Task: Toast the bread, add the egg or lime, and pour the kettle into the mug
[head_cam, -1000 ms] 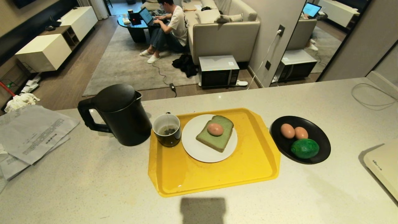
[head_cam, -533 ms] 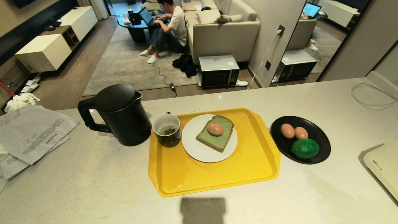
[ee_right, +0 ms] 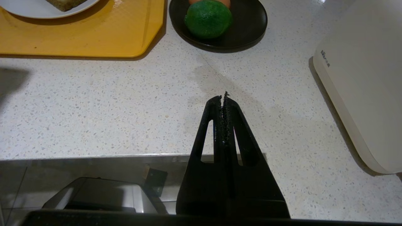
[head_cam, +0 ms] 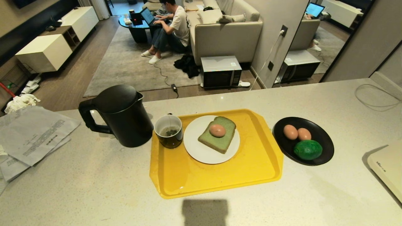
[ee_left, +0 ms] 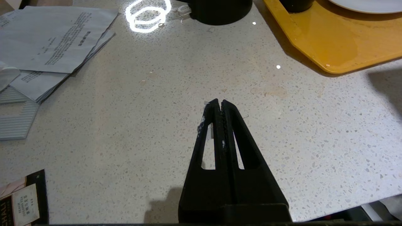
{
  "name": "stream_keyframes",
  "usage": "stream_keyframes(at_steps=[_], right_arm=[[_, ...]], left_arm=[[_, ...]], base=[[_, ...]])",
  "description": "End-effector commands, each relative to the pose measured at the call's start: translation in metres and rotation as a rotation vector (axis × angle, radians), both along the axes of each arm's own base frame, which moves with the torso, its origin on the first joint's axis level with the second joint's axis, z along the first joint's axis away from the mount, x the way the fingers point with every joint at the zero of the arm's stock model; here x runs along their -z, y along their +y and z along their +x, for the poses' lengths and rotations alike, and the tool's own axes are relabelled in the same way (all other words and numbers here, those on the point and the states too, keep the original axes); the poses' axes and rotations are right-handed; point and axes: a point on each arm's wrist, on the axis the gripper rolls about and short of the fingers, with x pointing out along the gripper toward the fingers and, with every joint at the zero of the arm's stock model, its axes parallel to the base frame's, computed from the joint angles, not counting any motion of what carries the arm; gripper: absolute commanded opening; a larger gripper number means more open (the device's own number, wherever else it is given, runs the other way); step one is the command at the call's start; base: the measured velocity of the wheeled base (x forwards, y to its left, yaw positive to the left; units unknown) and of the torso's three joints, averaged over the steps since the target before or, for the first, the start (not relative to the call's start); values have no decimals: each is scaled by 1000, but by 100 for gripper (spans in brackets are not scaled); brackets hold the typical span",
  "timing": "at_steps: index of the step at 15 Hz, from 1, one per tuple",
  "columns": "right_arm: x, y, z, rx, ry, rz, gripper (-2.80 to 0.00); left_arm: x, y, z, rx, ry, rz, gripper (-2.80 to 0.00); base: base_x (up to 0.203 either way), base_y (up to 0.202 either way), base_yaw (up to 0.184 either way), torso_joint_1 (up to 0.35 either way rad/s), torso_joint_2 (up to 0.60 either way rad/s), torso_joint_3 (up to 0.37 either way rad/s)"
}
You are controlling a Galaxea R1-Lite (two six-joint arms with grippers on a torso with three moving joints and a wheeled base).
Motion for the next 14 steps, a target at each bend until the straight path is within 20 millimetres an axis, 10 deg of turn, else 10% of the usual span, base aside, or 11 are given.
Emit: stream_keyframes(at_steps=[1, 14], right_arm=[[0, 0, 0, -1, 1, -1, -280], [0, 0, 0, -1, 1, -1, -280]], left_arm=[[0, 0, 0, -1, -4, 0, -280], [0, 0, 1, -7, -7, -115, -280]], base=[[0, 0, 0, 0, 0, 0], [0, 0, 0, 0, 0, 0]])
